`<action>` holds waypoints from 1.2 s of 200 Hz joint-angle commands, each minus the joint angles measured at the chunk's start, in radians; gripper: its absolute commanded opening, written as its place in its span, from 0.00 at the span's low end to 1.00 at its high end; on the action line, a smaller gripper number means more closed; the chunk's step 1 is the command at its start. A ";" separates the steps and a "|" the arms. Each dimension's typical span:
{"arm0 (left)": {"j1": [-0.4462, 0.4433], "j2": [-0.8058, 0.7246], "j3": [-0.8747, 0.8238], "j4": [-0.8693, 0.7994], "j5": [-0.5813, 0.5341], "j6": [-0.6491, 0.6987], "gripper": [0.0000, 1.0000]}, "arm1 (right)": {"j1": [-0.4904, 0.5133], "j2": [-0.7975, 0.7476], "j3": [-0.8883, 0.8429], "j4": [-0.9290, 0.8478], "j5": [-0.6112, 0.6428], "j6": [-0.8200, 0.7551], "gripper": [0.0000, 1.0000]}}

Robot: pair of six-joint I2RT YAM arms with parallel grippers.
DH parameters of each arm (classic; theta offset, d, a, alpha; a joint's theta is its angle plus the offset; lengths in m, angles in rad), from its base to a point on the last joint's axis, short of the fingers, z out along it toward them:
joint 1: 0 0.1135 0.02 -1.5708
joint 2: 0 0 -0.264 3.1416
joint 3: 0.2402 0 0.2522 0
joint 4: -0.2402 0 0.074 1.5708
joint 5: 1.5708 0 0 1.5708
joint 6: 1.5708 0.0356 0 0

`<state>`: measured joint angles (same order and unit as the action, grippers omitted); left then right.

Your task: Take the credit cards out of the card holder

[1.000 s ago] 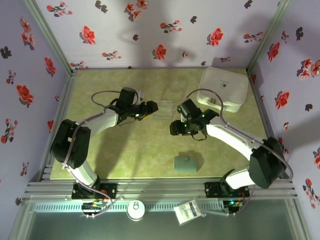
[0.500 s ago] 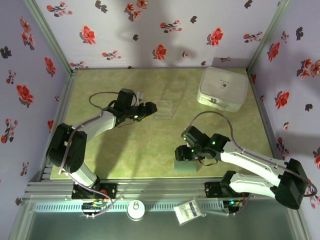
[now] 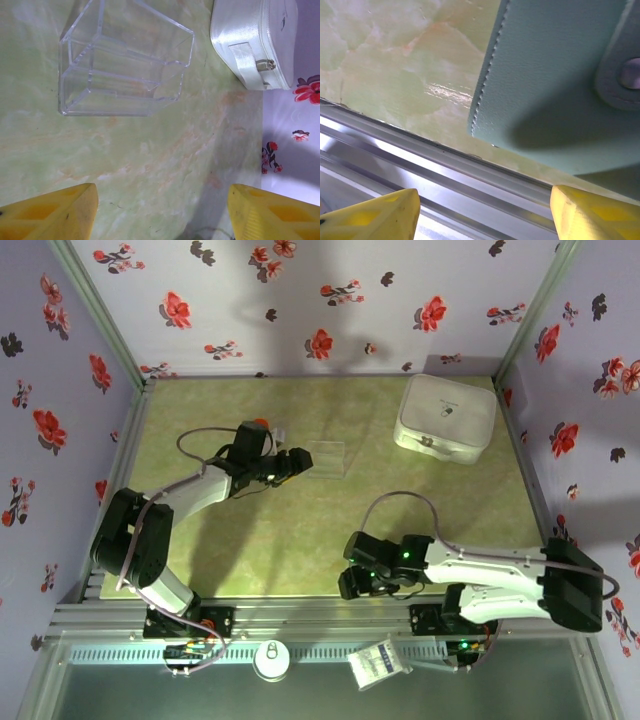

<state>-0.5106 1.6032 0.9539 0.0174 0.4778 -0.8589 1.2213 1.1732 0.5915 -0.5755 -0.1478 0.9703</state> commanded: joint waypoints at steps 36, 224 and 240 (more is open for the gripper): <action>-0.003 -0.014 -0.026 0.030 -0.006 -0.007 0.70 | 0.005 0.175 0.139 0.018 0.052 -0.051 0.72; 0.017 -0.063 -0.098 0.021 -0.016 0.000 0.71 | -0.350 0.264 0.197 -0.124 0.074 -0.277 0.82; 0.017 -0.066 -0.097 0.020 -0.015 0.001 0.71 | -0.351 0.231 0.164 -0.096 0.048 -0.249 0.88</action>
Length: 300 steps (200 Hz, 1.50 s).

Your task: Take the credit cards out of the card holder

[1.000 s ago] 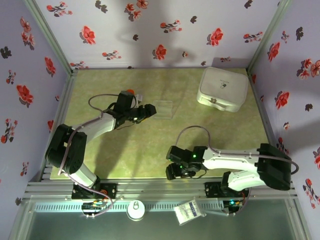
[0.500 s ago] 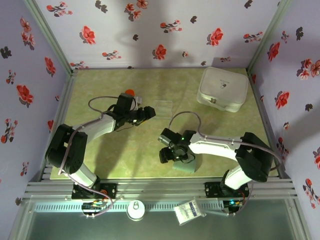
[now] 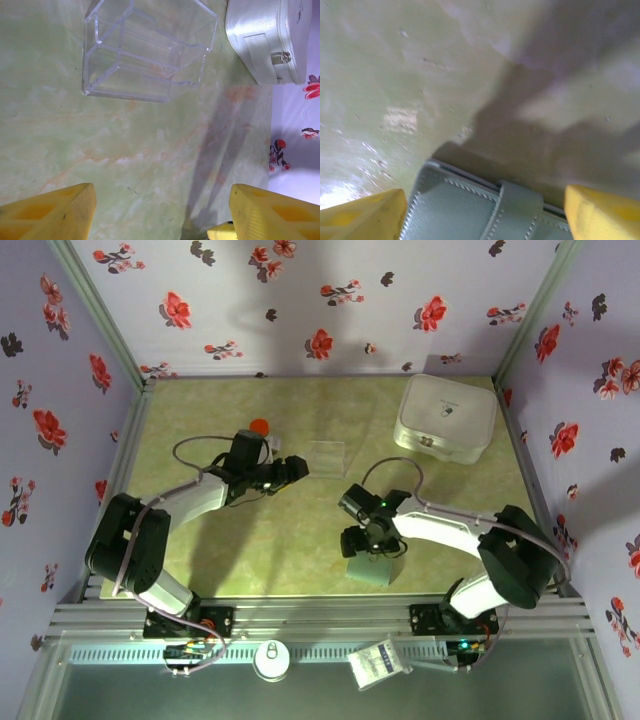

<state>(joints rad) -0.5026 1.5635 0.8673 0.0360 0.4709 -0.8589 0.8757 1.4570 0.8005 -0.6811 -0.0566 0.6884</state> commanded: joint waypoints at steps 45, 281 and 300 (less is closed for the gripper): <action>0.010 -0.045 -0.023 0.021 -0.006 -0.011 0.72 | -0.005 -0.121 -0.115 0.088 -0.097 0.109 0.99; 0.024 -0.117 -0.015 -0.057 -0.005 0.013 0.72 | 0.118 -0.057 0.269 -0.290 0.108 -0.641 0.97; 0.024 -0.121 -0.017 -0.063 -0.005 0.016 0.72 | 0.114 -0.071 0.257 -0.303 0.131 -0.729 0.98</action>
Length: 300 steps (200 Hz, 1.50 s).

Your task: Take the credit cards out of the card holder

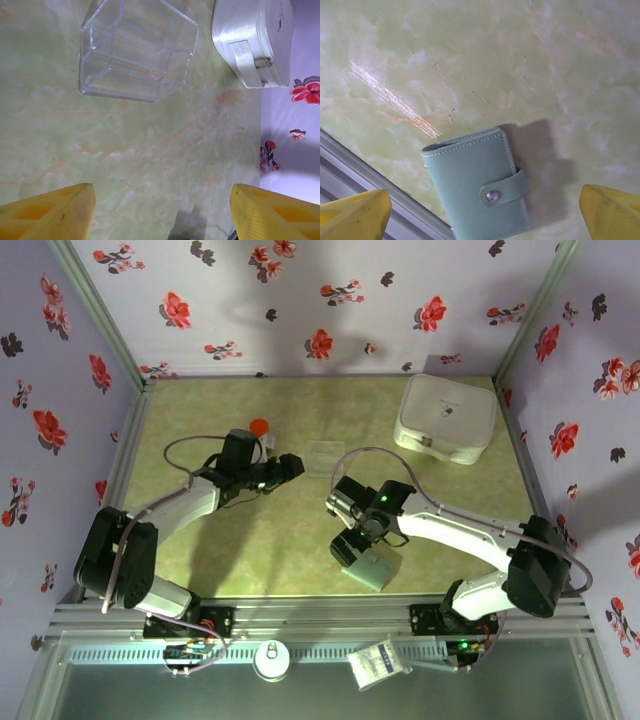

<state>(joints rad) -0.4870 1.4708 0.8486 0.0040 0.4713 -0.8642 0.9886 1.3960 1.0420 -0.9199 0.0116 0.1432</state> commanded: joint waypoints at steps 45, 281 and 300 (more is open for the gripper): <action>0.016 -0.033 -0.008 -0.034 -0.011 0.023 0.72 | -0.023 -0.001 0.006 -0.049 -0.030 -0.251 0.97; 0.042 -0.029 0.022 -0.095 -0.006 0.044 0.72 | 0.180 -0.006 -0.139 -0.148 0.084 0.474 0.95; 0.042 -0.028 0.021 -0.095 -0.006 0.044 0.72 | 0.202 0.027 -0.152 -0.115 0.066 0.461 0.96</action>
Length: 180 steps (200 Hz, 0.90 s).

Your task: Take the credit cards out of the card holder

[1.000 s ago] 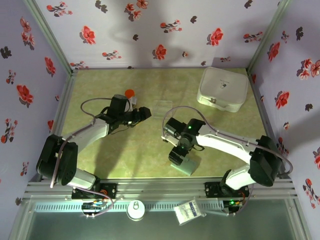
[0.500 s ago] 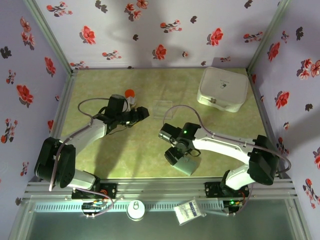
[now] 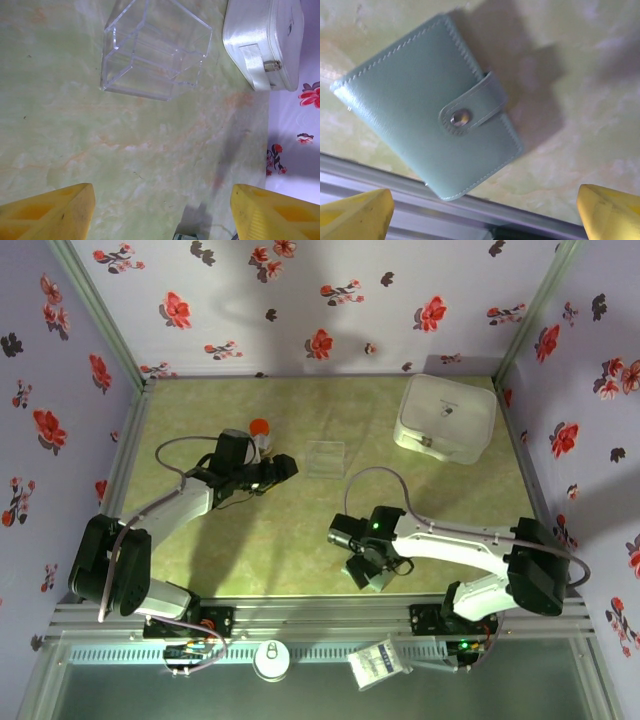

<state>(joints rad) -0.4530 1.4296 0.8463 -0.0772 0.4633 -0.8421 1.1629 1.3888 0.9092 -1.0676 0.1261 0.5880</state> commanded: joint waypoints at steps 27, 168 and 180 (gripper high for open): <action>0.008 0.017 0.023 -0.010 0.002 0.019 0.72 | 0.051 0.090 -0.018 0.074 -0.038 -0.022 0.99; 0.008 0.015 0.023 -0.009 -0.001 0.008 0.73 | -0.111 0.182 -0.054 0.230 -0.046 -0.066 0.99; 0.008 0.014 0.026 -0.009 -0.001 0.008 0.73 | -0.135 0.177 -0.064 0.256 -0.068 -0.071 0.99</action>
<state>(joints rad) -0.4530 1.4368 0.8463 -0.0772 0.4633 -0.8394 1.0698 1.5600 0.8677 -0.8589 0.0925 0.5377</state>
